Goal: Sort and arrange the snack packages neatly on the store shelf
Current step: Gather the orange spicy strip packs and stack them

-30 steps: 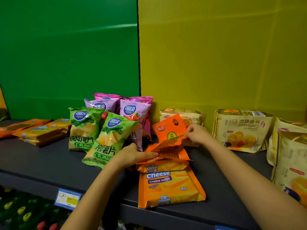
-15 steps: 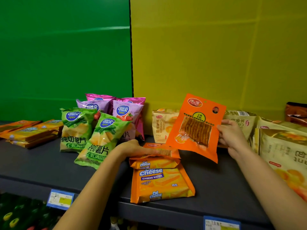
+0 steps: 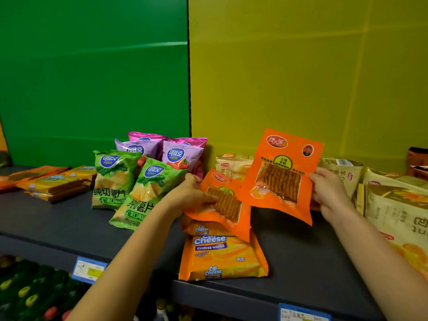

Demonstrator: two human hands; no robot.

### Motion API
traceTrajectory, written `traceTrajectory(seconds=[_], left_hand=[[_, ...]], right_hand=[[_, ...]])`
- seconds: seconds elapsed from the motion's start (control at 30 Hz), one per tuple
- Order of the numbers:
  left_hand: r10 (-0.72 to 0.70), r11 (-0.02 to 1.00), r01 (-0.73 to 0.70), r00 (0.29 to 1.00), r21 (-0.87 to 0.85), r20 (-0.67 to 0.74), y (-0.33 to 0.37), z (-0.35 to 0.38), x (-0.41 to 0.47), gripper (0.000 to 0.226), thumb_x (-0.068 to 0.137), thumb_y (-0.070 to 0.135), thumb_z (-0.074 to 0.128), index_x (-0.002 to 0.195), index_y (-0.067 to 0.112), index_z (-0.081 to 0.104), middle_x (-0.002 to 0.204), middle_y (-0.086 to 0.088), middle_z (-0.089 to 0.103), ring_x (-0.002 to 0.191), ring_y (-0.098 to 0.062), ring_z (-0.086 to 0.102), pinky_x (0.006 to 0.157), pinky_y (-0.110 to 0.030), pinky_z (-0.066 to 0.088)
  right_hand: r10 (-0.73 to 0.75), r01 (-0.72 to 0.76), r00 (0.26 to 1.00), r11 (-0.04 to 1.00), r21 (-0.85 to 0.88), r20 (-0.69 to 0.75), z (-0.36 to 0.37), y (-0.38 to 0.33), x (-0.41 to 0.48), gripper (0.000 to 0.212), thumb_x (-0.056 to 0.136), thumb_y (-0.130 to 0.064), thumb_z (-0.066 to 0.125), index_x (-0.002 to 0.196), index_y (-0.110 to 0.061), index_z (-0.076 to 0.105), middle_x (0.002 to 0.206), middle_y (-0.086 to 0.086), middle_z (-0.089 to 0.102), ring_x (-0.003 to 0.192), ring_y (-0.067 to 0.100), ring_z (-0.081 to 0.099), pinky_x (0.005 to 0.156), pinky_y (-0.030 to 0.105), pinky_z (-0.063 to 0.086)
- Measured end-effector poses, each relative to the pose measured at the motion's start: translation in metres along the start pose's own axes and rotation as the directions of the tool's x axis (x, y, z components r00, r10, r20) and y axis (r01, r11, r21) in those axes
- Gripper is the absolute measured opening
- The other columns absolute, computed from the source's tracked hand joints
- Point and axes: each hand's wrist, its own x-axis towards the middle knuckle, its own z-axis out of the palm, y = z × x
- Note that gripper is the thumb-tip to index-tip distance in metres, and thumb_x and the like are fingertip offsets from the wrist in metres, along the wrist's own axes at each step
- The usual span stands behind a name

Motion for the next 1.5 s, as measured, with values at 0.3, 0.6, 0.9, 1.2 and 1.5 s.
traceTrajectory(seconds=[0.3,0.6,0.9,1.2,1.5], left_hand=[[0.193,0.932,-0.257,0.950,-0.258,-0.247,0.016,-0.032,-0.056,0.017,0.089,0.010,0.057,0.096,0.025,0.052,0.100,-0.007,0.063,0.086,-0.023,0.065,0.080,-0.041,0.057],[0.000,0.912,-0.283,0.724,-0.297,-0.690,-0.049,-0.145,-0.125,0.023,0.090,0.010,0.055,0.113,0.015,0.051,0.097,-0.006,0.064,0.083,-0.019,0.062,0.078,-0.037,0.051],[-0.159,0.916,-0.217,0.574,-0.337,-0.803,-0.132,-0.251,-0.198,0.016,0.094,0.015,0.050,0.109,0.015,0.050,0.089,-0.003,0.062,0.069,-0.018,0.059,0.057,-0.032,0.046],[-0.196,0.929,-0.153,0.568,-0.337,-0.799,-0.201,-0.371,-0.233,0.016,0.093,0.010,0.050,0.108,0.013,0.054,0.091,-0.006,0.064,0.072,-0.020,0.061,0.059,-0.031,0.046],[-0.231,0.937,-0.049,0.658,-0.347,-0.716,-0.255,-0.459,-0.224,0.014,0.091,0.003,0.044,0.093,0.010,0.056,0.078,-0.009,0.060,0.060,-0.019,0.055,0.042,-0.020,0.049]], right_hand=[[0.022,-0.031,0.996,0.994,0.102,0.088,0.028,-0.020,0.011,0.023,0.095,-0.015,0.043,0.111,-0.015,0.060,0.102,0.007,0.064,0.078,0.017,0.061,0.079,0.039,0.052],[-0.091,0.064,0.920,0.995,0.082,0.381,0.123,-0.046,-0.011,0.022,0.094,-0.010,0.040,0.106,-0.019,0.058,0.084,0.001,0.063,0.069,0.012,0.059,0.072,0.033,0.050],[-0.175,0.200,0.820,0.980,0.013,0.544,0.254,-0.068,-0.078,0.020,0.095,-0.007,0.039,0.089,-0.019,0.054,0.081,0.001,0.059,0.066,0.010,0.052,0.060,0.025,0.042],[-0.195,0.284,0.809,0.956,-0.077,0.554,0.387,-0.066,-0.162,0.029,0.092,-0.010,0.040,0.116,-0.009,0.057,0.103,0.012,0.063,0.088,0.024,0.058,0.075,0.033,0.043],[-0.064,0.144,0.844,0.984,-0.109,0.532,0.489,-0.060,-0.212,0.017,0.093,-0.011,0.045,0.105,-0.012,0.056,0.098,0.010,0.065,0.091,0.026,0.061,0.085,0.042,0.049]])
